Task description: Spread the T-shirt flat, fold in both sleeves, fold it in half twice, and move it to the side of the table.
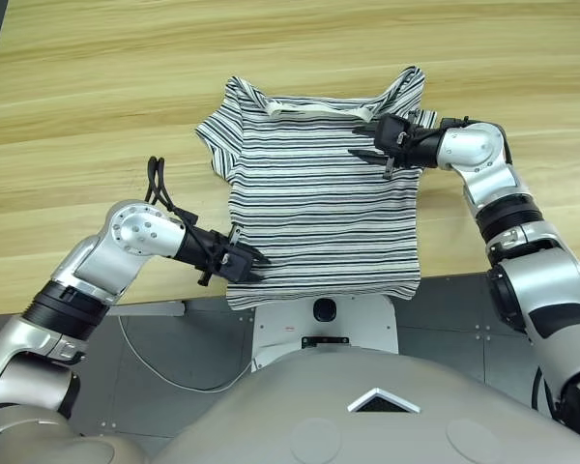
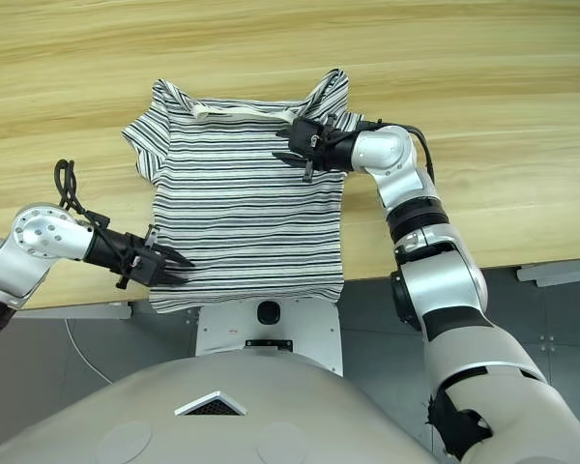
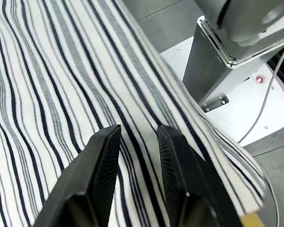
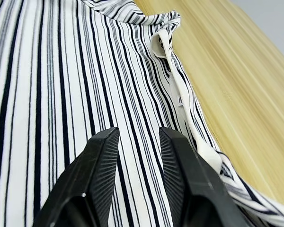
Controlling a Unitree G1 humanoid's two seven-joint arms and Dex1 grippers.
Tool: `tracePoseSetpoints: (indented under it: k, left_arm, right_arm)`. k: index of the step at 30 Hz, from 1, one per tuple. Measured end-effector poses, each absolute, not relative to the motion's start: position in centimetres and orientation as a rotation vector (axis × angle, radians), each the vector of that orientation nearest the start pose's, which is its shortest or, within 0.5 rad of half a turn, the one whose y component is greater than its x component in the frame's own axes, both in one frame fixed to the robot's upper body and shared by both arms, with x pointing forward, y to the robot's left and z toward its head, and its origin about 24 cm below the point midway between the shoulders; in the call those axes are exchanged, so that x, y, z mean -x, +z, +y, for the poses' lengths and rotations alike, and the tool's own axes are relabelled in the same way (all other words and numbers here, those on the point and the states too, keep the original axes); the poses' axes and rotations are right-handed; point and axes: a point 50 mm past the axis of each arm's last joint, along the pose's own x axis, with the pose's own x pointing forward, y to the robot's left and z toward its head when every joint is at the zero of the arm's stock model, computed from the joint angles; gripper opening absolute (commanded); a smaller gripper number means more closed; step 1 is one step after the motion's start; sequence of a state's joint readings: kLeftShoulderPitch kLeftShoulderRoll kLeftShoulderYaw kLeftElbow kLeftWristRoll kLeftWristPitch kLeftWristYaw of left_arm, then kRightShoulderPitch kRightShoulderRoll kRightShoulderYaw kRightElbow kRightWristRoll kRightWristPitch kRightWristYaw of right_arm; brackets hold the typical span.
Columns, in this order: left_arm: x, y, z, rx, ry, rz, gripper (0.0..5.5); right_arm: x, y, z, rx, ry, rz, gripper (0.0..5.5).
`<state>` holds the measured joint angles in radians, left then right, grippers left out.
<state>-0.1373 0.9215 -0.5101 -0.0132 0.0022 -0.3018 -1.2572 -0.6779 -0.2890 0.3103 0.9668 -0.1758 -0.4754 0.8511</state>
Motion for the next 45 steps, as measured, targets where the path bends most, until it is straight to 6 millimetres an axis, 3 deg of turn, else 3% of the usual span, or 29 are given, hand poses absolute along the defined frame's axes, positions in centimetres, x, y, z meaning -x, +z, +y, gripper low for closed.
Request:
tracePoseSetpoints:
  k: [5, 13, 21, 27, 32, 35, 38, 40, 42, 45]
  left_arm:
    - [-21.3, 5.1, 16.4, -0.886, -1.714, 0.265, 1.45]
    - [-21.2, 5.0, 14.9, -0.828, -1.698, 0.193, 1.45]
    - [-21.1, 5.0, 13.8, -0.754, -1.66, 0.121, 1.45]
    - [-22.4, 6.5, 12.1, -0.661, -1.514, -0.054, 1.45]
    - [-24.5, 8.7, 11.7, -0.541, -1.307, -0.182, 1.45]
    - [-26.9, 10.1, 13.7, -0.491, -1.007, -0.2, 1.45]
    - [-28.9, 11.7, 17.7, -0.45, -0.569, -0.218, 1.63]
    - [-29.4, 12.0, 21.2, -0.4, -0.293, -0.219, 1.93]
    - [-29.3, 9.7, 24.8, -0.32, -0.058, -0.118, 2.23]
    - [-28.7, 5.1, 27.4, -0.213, 0.099, 0.078, 2.23]
  right_arm:
    - [-34.3, 3.6, -10.5, 0.684, 1.059, 0.148, 1.54]
    - [-37.2, 4.9, -10.2, 0.792, 0.755, 0.213, 1.54]
    - [-39.3, 7.3, -11.1, 1.115, 0.483, 0.131, 1.54]
    - [-40.9, 11.1, -12.4, 0.963, 0.186, -0.009, 1.54]
    - [-41.1, 13.0, -12.1, 0.737, 0.152, -0.137, 1.54]
    - [-40.6, 12.7, -11.7, 0.641, 0.235, -0.187, 1.54]
    - [-38.6, 9.3, -13.2, 0.548, 0.271, -0.184, 1.89]
    - [-36.9, 7.1, -15.6, 0.446, 0.227, -0.178, 2.27]
    - [-35.1, 5.9, -18.5, 0.336, 0.129, -0.205, 2.45]
    - [-33.3, 5.5, -20.1, 0.253, 0.056, -0.259, 2.45]
